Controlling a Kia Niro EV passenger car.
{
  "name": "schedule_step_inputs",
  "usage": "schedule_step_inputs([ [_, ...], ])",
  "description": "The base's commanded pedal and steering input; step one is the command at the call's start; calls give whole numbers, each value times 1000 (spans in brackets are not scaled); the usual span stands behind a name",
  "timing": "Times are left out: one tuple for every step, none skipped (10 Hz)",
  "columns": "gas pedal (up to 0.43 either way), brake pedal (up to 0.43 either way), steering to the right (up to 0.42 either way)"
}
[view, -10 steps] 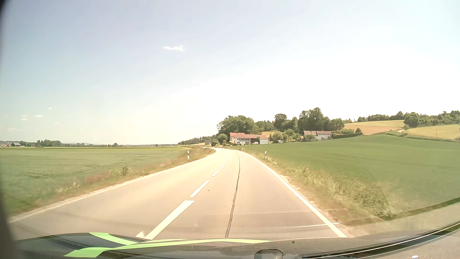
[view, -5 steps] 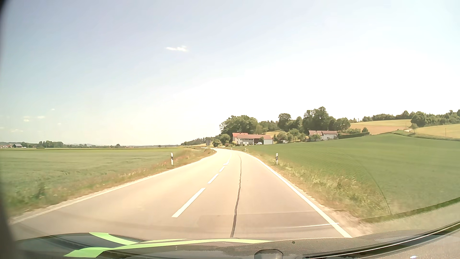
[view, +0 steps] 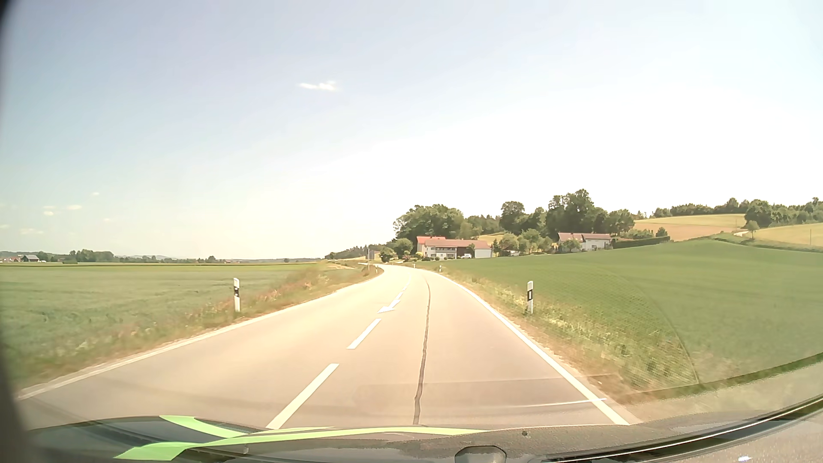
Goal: Follow the waypoints while adhering to traffic rules and regulations
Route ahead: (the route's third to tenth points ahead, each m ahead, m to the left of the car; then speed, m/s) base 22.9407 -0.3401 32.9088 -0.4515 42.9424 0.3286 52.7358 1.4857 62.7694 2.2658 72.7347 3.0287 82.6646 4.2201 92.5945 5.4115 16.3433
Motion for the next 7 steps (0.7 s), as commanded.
schedule_step_inputs([
  [299,0,-5],
  [299,0,-5],
  [280,0,-6],
  [280,0,-7],
  [280,0,-7],
  [280,0,-7],
  [280,0,-7],
])
